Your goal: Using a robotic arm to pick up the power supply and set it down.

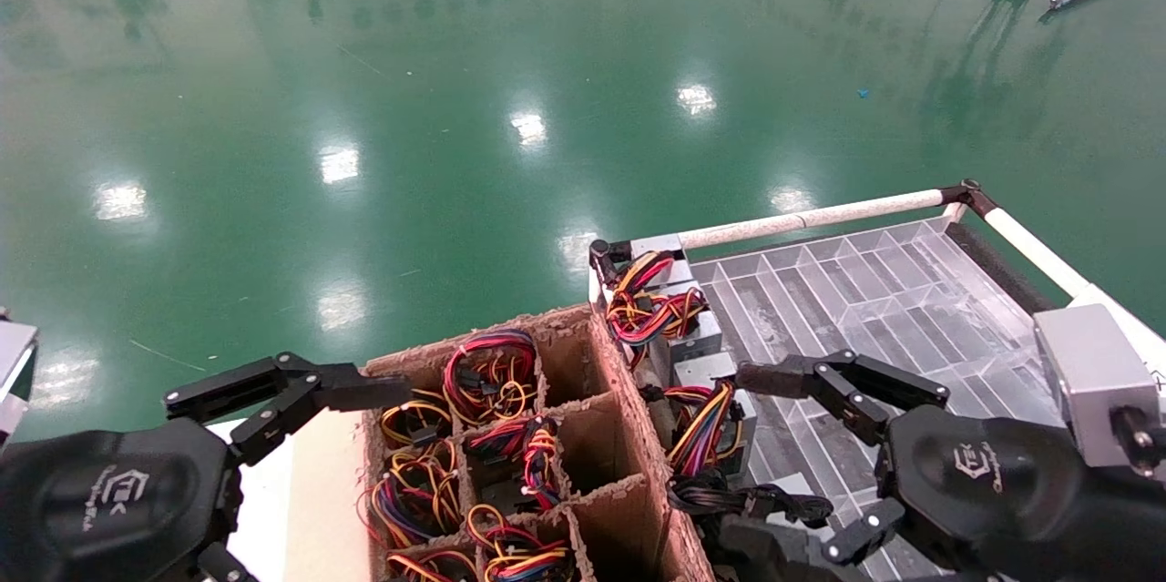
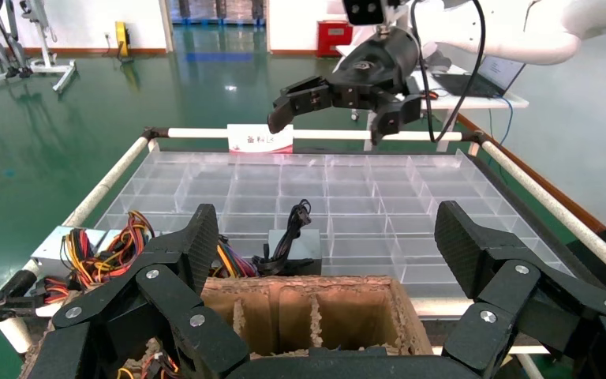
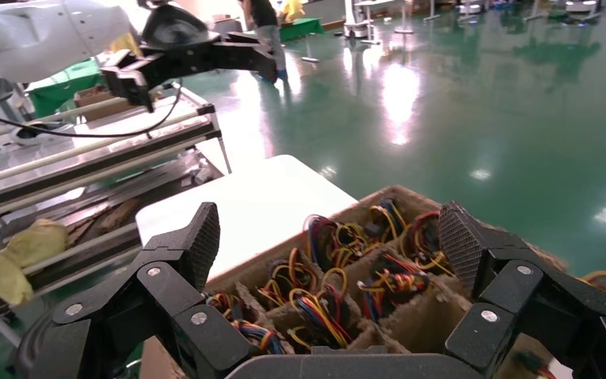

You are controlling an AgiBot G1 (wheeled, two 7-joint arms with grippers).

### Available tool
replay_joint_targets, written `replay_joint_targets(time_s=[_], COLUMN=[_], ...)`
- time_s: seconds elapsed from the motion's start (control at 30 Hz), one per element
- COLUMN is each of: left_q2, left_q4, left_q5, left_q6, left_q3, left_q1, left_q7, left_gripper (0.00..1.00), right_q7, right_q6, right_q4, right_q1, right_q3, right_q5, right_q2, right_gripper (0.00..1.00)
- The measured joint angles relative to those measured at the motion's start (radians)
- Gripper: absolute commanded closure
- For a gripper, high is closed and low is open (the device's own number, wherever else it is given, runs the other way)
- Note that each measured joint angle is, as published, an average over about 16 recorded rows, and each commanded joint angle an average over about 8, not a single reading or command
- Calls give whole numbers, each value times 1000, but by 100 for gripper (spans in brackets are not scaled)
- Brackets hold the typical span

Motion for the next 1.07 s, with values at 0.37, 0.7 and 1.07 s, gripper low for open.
replay_joint_targets(time_s=[0.37, 0.7, 1.07], left_q2=[0, 0, 0], left_q4=[0, 0, 0], left_q5=[0, 0, 0], left_q6=[0, 0, 0], left_q3=[0, 0, 0], left_q1=[0, 0, 0], left_q7=[0, 0, 0], left_gripper=[0, 0, 0], right_q7=[71, 126, 145], right_q6=[17, 29, 34], right_q4=[152, 273, 319], right_q1=[-32, -58, -68], right_q3=[92, 165, 193], right_q5=[-43, -77, -91], right_q2=[-5, -8, -10], right_gripper=[0, 0, 0])
